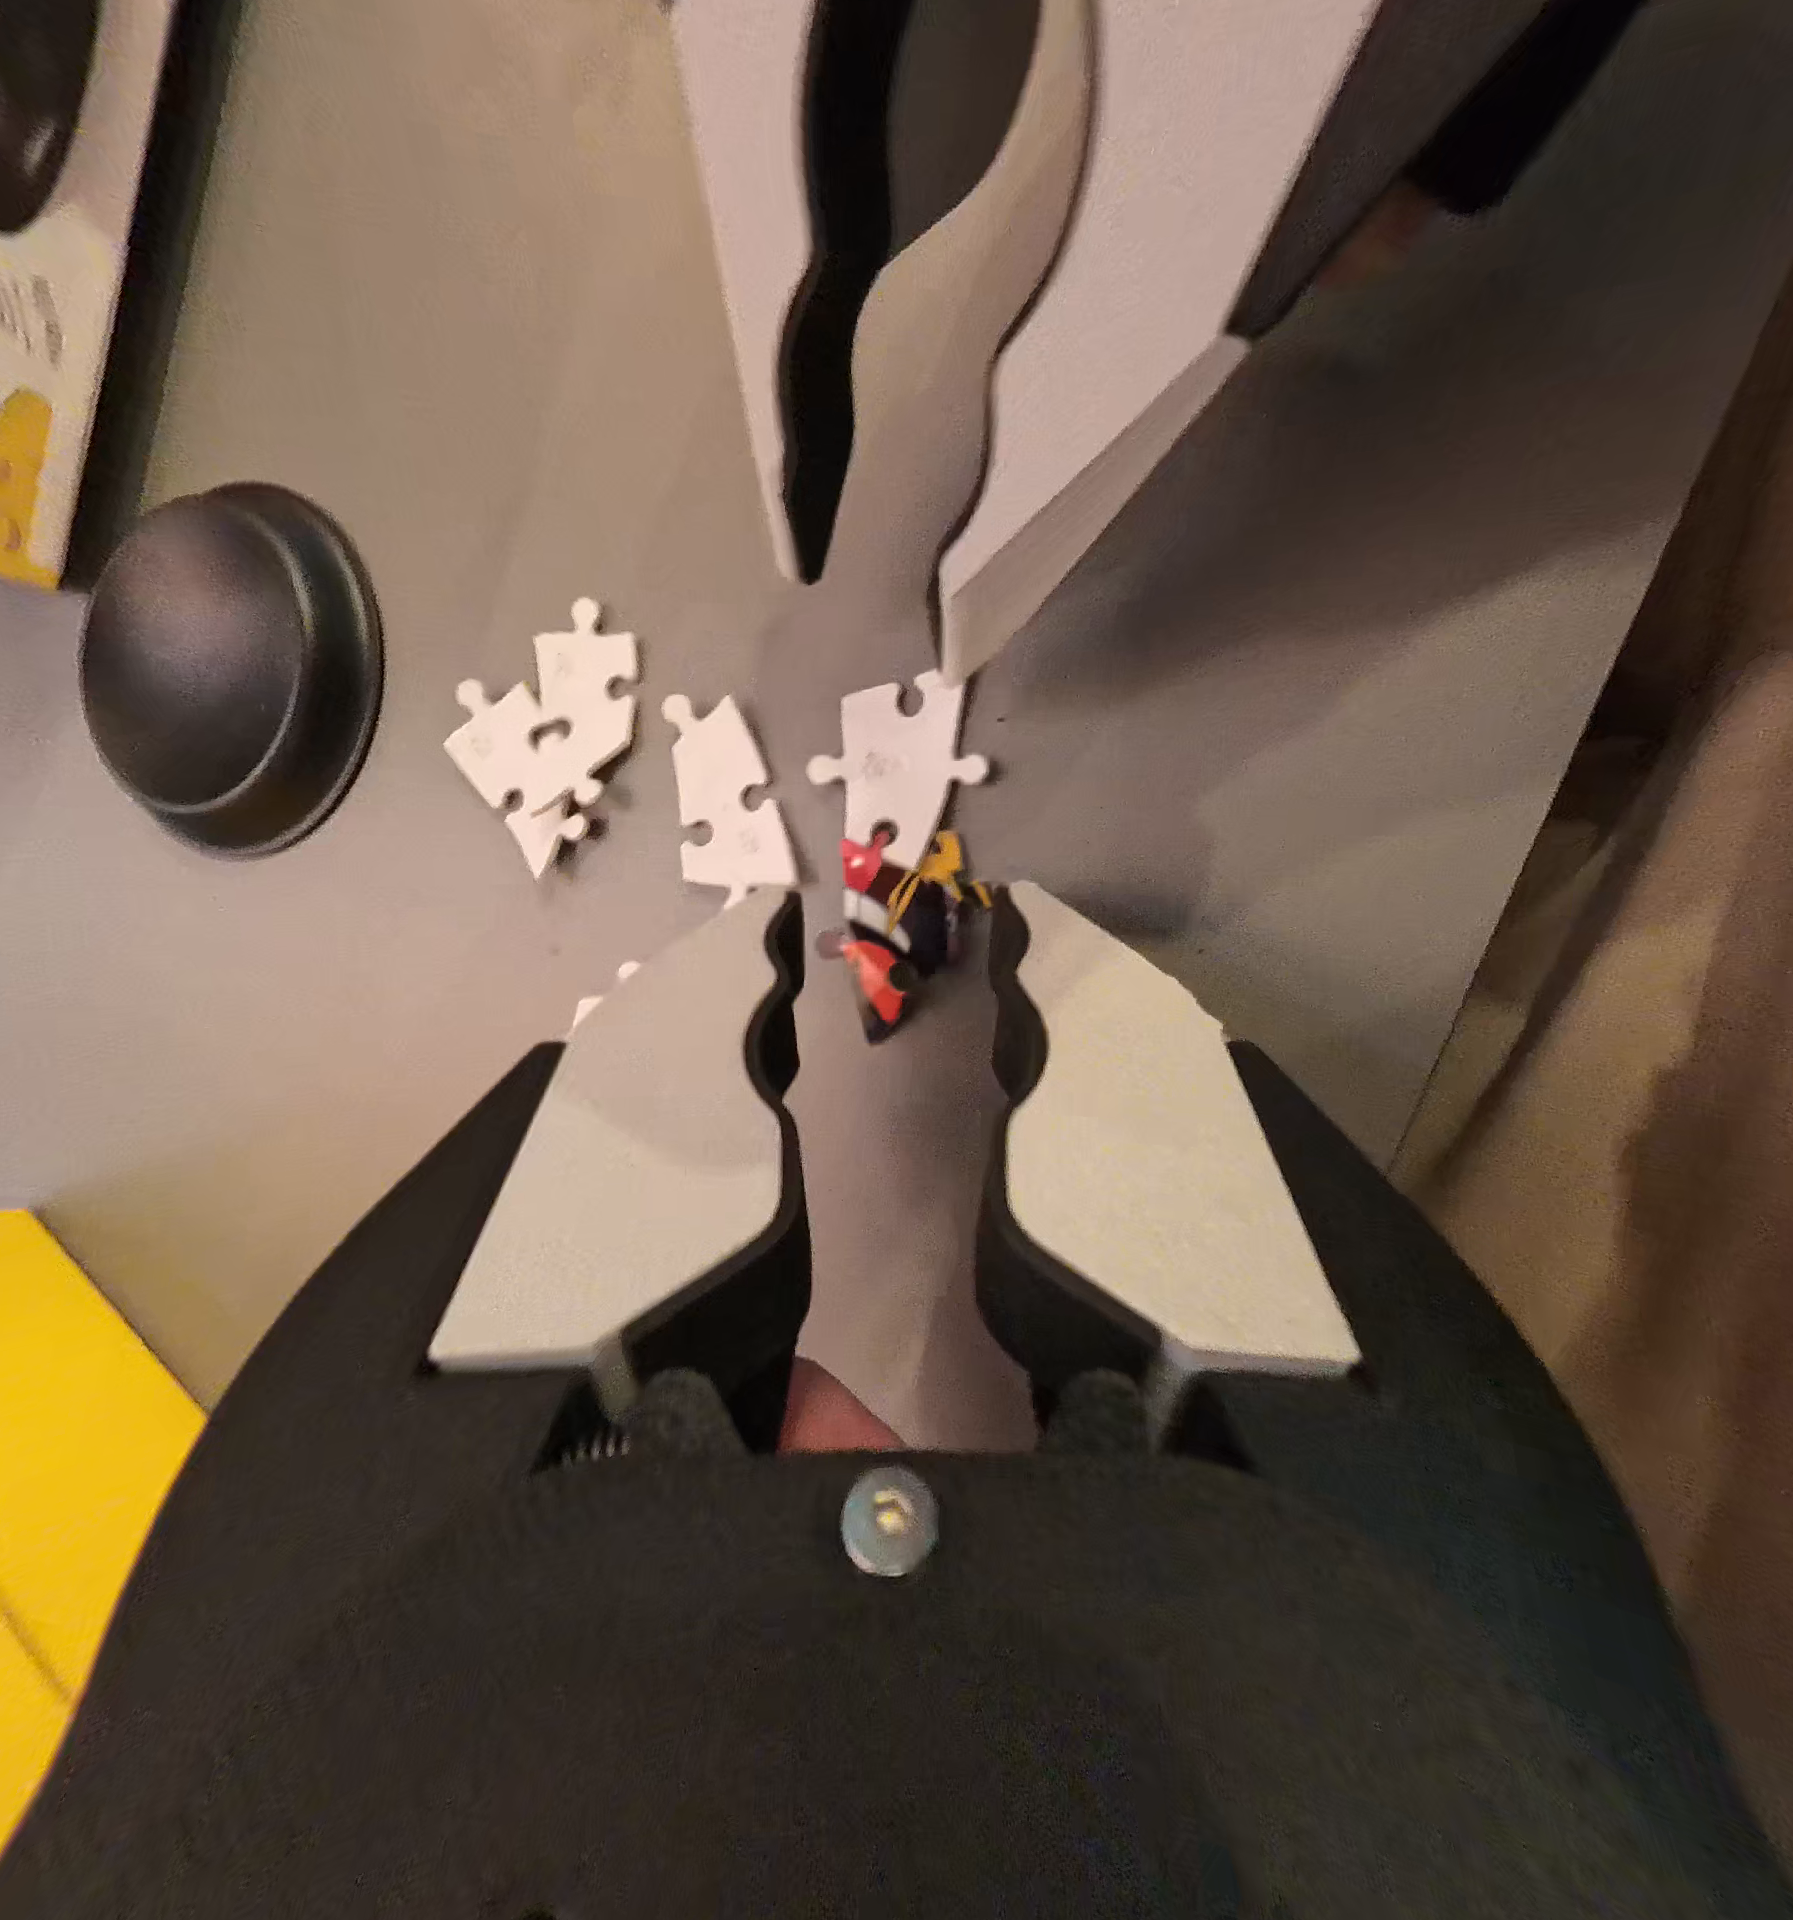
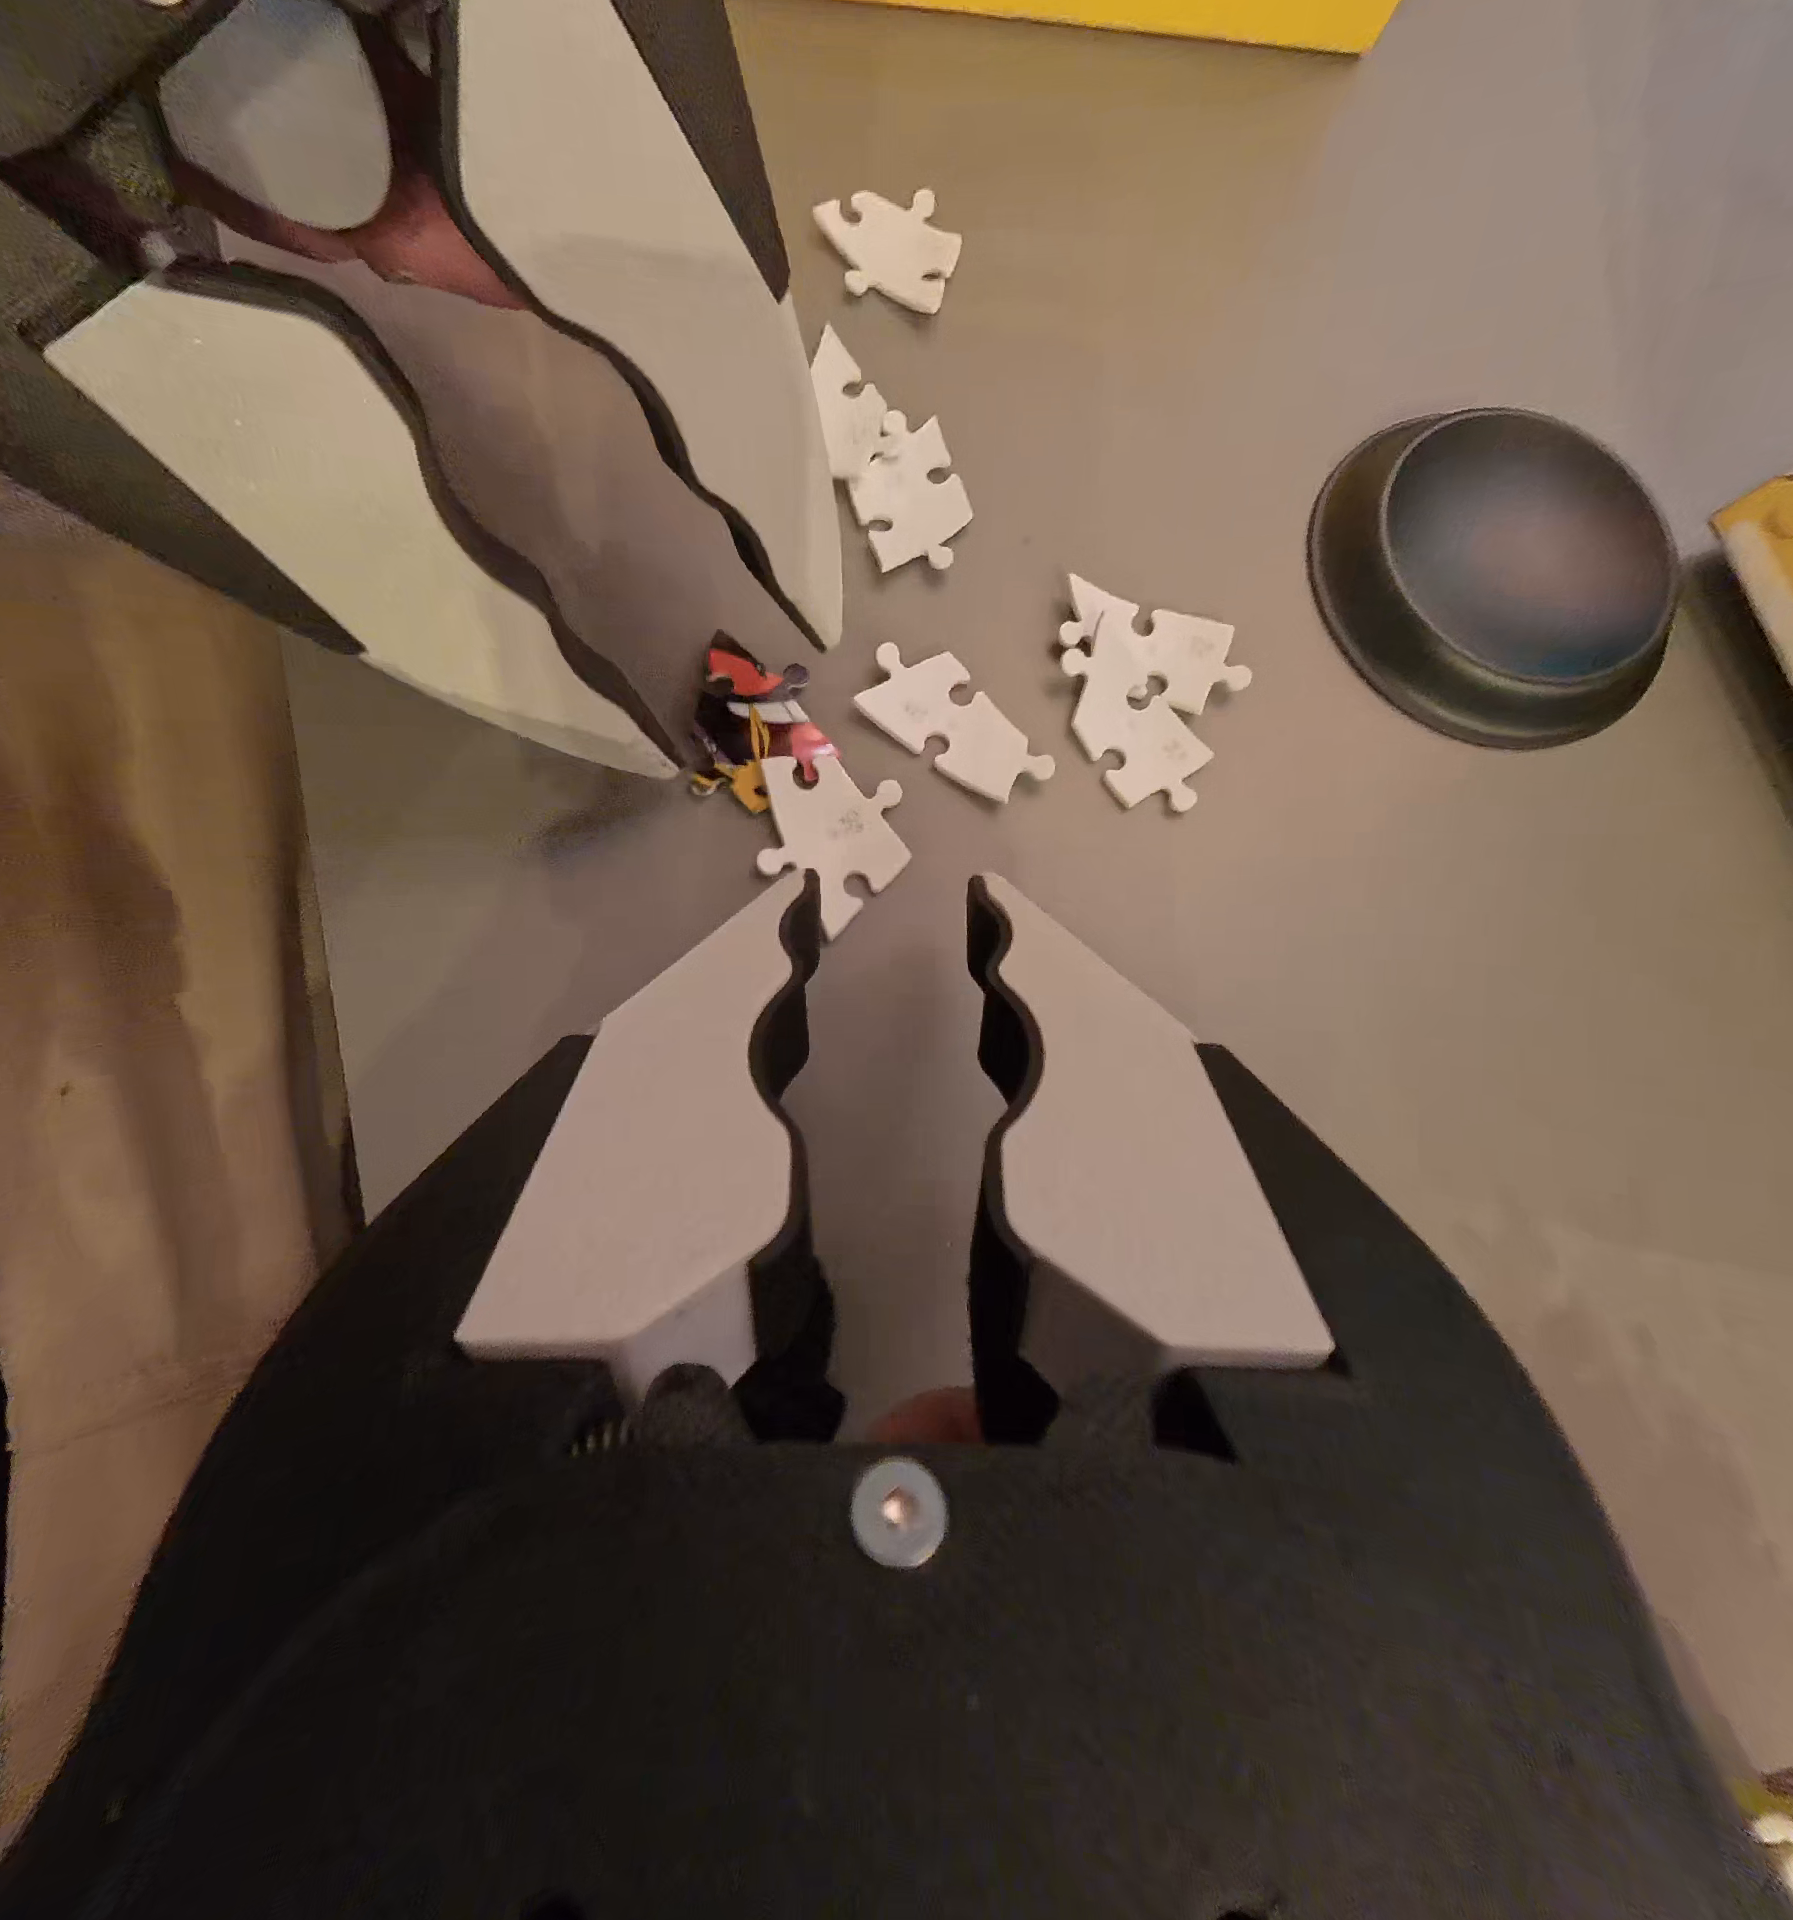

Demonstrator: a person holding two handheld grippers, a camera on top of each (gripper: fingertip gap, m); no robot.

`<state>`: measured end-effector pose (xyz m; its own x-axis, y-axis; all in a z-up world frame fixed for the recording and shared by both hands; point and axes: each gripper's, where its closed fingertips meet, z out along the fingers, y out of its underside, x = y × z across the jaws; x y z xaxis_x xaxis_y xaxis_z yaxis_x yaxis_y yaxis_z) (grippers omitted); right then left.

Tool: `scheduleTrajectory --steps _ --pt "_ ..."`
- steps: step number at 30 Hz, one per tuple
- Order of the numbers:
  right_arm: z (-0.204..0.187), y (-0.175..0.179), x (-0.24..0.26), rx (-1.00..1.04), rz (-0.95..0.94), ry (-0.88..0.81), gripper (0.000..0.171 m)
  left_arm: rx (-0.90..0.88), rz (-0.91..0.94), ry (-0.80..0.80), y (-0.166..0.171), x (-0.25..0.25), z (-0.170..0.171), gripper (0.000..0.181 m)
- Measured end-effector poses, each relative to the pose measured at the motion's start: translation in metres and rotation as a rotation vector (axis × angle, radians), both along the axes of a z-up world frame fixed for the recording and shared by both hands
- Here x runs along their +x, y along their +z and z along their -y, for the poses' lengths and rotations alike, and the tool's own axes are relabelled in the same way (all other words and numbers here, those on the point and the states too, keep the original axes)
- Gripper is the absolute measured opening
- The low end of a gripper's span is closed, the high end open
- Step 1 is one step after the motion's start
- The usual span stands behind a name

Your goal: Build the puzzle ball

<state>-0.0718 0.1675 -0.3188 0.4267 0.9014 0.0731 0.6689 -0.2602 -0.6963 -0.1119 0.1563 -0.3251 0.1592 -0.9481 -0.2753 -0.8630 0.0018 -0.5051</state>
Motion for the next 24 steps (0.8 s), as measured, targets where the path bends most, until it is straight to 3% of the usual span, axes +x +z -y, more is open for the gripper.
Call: scheduleTrajectory --steps 5,14,24 --pt "-0.001 0.003 0.006 -0.011 -0.028 -0.016 0.026 0.127 -0.058 -0.026 -0.009 0.003 -0.007 0.004" --pt "0.001 0.001 0.012 -0.003 -0.019 0.003 0.026 0.104 -0.03 0.005 -0.006 0.0 -0.012 0.0" --pt "-0.001 0.015 0.006 0.001 -0.102 -0.007 0.029 -0.241 0.47 0.083 0.042 0.03 -0.004 0.0"
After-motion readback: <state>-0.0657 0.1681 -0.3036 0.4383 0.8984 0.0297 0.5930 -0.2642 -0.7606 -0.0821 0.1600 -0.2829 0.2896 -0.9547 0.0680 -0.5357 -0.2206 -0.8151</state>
